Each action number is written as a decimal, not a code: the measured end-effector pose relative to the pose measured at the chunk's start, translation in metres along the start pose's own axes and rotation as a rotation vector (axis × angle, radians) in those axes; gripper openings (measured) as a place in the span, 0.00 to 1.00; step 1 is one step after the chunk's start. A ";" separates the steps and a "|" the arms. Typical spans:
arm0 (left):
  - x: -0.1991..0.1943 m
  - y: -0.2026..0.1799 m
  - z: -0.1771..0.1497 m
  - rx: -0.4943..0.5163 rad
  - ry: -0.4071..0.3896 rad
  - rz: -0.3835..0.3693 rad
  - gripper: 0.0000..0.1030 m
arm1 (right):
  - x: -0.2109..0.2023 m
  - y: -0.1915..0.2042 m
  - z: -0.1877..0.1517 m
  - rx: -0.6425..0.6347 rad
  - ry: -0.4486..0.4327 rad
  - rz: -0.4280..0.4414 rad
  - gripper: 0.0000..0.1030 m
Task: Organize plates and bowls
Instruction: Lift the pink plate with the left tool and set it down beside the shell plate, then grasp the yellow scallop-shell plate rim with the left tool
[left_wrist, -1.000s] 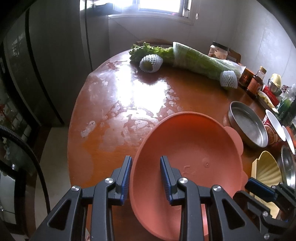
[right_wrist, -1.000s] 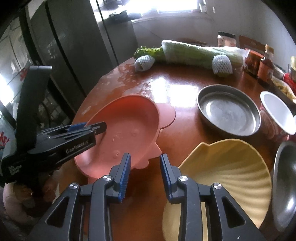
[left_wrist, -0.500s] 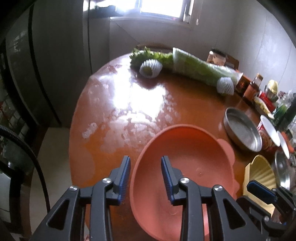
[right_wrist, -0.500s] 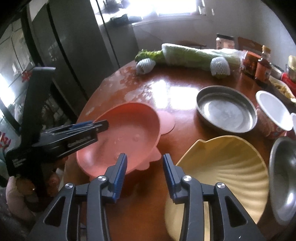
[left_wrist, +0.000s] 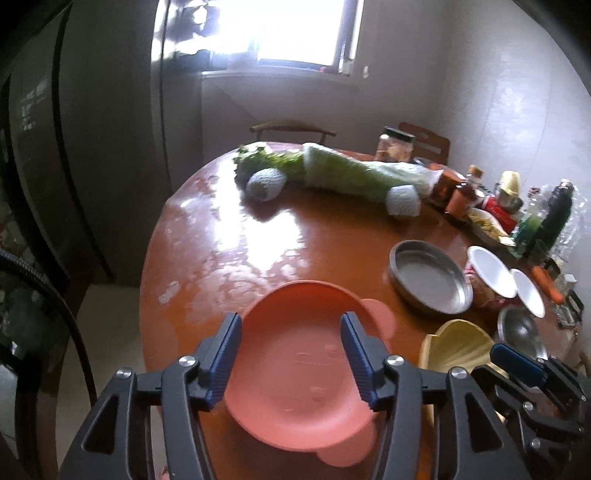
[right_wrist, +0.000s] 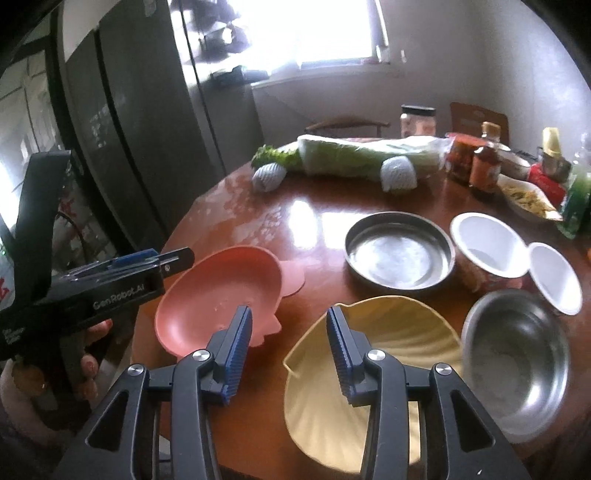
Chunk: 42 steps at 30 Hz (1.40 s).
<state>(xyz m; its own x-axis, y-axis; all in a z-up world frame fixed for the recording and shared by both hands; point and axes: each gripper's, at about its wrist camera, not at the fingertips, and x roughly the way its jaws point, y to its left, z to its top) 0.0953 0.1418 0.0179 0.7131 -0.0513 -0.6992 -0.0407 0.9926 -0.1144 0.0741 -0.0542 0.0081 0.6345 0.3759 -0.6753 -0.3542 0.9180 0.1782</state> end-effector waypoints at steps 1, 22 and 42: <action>-0.004 -0.005 -0.001 0.007 -0.006 -0.006 0.54 | -0.006 -0.001 -0.001 -0.001 -0.008 -0.002 0.44; 0.001 -0.100 -0.047 0.153 0.082 -0.103 0.55 | -0.068 -0.054 -0.059 0.066 0.004 -0.070 0.49; 0.025 -0.119 -0.080 0.152 0.172 -0.079 0.55 | -0.038 -0.082 -0.082 0.141 0.097 -0.059 0.49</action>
<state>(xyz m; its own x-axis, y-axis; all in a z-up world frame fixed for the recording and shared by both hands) 0.0615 0.0138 -0.0423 0.5799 -0.1348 -0.8034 0.1256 0.9892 -0.0753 0.0227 -0.1541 -0.0390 0.5799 0.3136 -0.7519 -0.2147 0.9491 0.2303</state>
